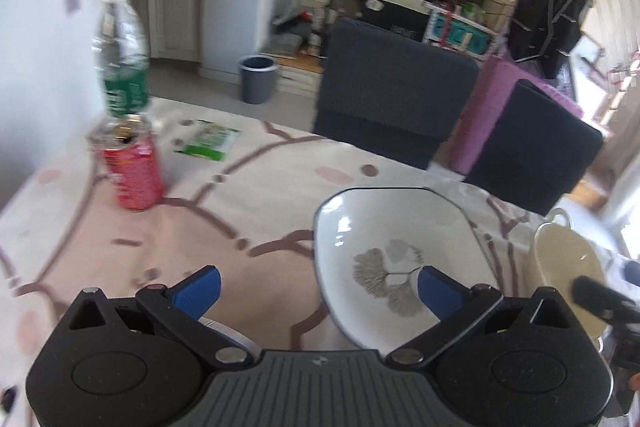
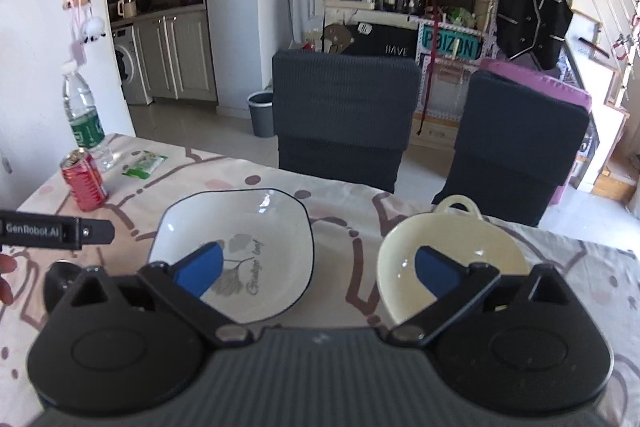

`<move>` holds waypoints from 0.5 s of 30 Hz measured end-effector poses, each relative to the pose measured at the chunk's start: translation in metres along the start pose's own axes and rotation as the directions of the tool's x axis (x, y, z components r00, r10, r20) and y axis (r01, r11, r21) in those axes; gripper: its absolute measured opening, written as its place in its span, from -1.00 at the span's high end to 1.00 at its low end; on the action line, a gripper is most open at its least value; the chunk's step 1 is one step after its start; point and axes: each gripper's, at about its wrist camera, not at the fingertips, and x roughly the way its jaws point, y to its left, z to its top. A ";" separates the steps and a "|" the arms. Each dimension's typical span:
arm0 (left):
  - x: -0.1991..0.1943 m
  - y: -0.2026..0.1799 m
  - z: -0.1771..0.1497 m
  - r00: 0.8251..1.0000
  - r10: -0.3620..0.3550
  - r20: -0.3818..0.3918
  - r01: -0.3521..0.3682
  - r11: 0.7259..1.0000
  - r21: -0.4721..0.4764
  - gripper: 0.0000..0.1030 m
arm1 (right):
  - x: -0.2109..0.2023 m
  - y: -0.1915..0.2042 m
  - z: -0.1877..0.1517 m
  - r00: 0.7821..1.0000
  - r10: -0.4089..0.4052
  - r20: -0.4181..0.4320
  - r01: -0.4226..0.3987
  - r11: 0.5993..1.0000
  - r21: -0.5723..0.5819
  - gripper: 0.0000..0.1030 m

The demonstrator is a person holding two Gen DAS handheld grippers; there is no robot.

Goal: Organize plates and bowls
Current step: 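Move both grippers toward the white square ginkgo-leaf plate, then close the left gripper on the plate rim while the right gripper grips the rim too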

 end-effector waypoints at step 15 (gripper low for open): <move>0.075 0.008 0.009 0.986 -0.108 -0.130 0.095 0.990 -0.102 -0.53 | 0.122 -0.015 0.021 0.982 0.100 -0.159 -0.095 0.995 0.037 -0.21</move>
